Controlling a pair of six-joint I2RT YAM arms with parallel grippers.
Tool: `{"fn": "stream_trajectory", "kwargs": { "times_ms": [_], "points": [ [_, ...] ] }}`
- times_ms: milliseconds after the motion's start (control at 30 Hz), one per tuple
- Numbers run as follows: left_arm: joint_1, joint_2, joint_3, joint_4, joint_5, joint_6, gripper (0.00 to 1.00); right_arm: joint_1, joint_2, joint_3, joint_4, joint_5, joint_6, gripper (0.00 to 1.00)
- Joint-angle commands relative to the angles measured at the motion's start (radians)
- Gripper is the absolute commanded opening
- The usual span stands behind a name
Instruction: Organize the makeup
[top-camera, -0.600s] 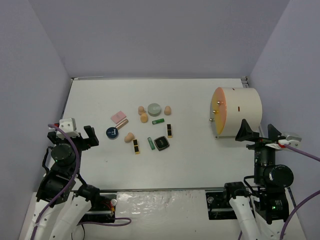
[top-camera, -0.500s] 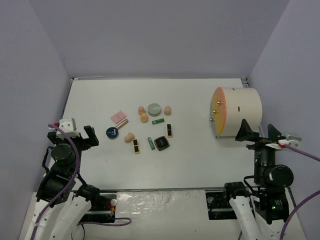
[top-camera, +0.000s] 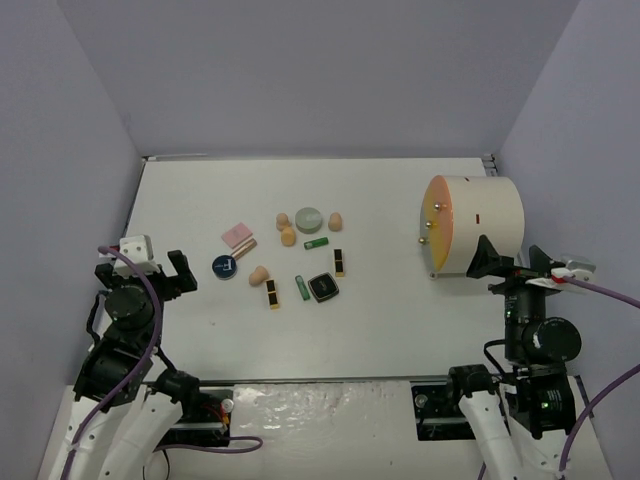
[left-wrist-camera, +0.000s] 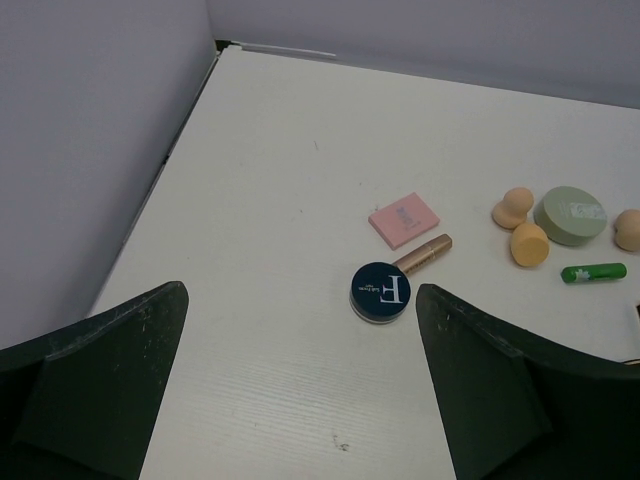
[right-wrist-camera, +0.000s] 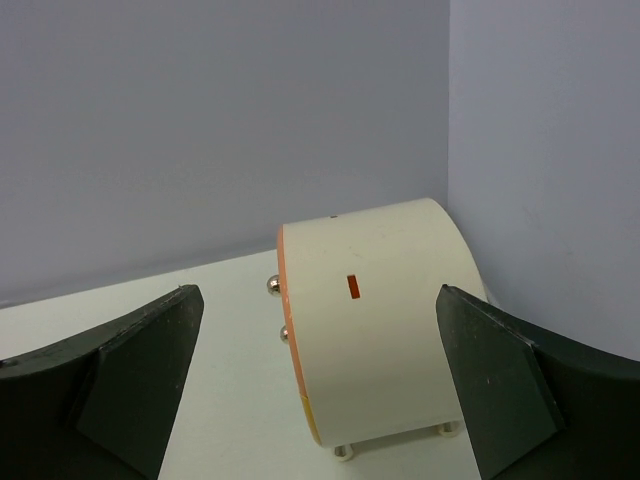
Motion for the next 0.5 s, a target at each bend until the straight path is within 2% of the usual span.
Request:
{"fn": "stream_trajectory", "kwargs": {
  "times_ms": [0, 167, 333, 467],
  "points": [
    [-0.004, 0.061, 0.042, 0.053, -0.071, -0.023, 0.97, 0.009, 0.179, 0.112, 0.057, 0.028, -0.033, 1.0],
    [-0.003, 0.186, 0.171, 0.008, -0.122, -0.027, 0.97, 0.012, 0.42, 0.305, -0.085, 0.03, -0.08, 1.0],
    [-0.004, 0.307, 0.291, -0.012, -0.104, -0.019, 0.97, 0.03, 0.668, 0.504, -0.201, 0.05, -0.097, 1.0],
    [-0.003, 0.356, 0.33, 0.006, -0.087, -0.015, 0.97, 0.114, 0.803, 0.607, -0.228, 0.135, -0.098, 1.0]
  ]
}}
